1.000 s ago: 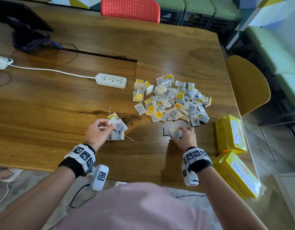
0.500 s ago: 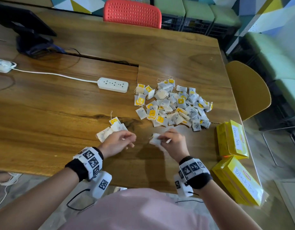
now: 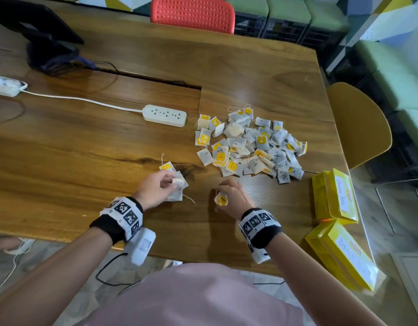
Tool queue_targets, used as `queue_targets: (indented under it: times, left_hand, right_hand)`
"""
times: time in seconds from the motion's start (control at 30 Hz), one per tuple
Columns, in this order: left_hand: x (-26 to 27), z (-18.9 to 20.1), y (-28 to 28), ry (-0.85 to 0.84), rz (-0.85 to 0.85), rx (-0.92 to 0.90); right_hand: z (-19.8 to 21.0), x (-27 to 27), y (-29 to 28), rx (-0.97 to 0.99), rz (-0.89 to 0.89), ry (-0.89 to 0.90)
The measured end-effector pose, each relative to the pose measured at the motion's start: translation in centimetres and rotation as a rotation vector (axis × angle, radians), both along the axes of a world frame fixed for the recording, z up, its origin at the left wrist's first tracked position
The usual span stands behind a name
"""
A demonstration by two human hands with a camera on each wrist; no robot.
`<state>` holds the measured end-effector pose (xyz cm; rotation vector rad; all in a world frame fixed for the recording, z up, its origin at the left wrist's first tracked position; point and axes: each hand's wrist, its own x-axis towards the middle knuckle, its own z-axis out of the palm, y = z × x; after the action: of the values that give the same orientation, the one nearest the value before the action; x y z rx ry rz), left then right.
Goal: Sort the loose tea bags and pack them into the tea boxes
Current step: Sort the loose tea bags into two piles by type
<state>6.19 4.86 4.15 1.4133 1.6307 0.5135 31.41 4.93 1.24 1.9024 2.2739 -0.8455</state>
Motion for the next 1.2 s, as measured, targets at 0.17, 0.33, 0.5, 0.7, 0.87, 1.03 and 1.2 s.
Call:
queue_targets:
  times: [0.17, 0.33, 0.5, 0.7, 0.87, 1.03, 1.2]
  left_hand:
    - [-1.1, 0.3, 0.1, 0.149, 0.02, 0.207]
    - [-0.3, 0.3, -0.2, 0.096, -0.013, 0.198]
    - [1.2, -0.2, -0.7, 0.05, -0.077, 0.178]
    - [3.6, -0.6, -1.3, -0.033, -0.183, 0.042]
    - [5.0, -1.9, -0.9, 0.247, -0.452, 0.121]
    - [6.8, -3.1, -1.4, 0.466, -0.636, 0.231]
    - [10.5, -2.8, -2.3, 0.224, -0.896, 0.182]
  right_hand:
    - [-0.3, 0.1, 0.1, -0.004, -0.124, 0.079]
    - [1.5, 0.0, 0.1, -0.395, -0.641, 0.828]
    - [2.0, 0.1, -0.1, -0.515, -0.754, 1.059]
    - [1.8, -1.0, -0.2, -0.574, -0.759, 1.077]
    - [0.7, -1.2, 0.1, -0.449, -0.607, 0.742]
    - [0.5, 1.3, -0.4, -0.382, -0.566, 0.545]
    - [0.8, 5.1, -0.4, -0.307, -0.628, 0.499]
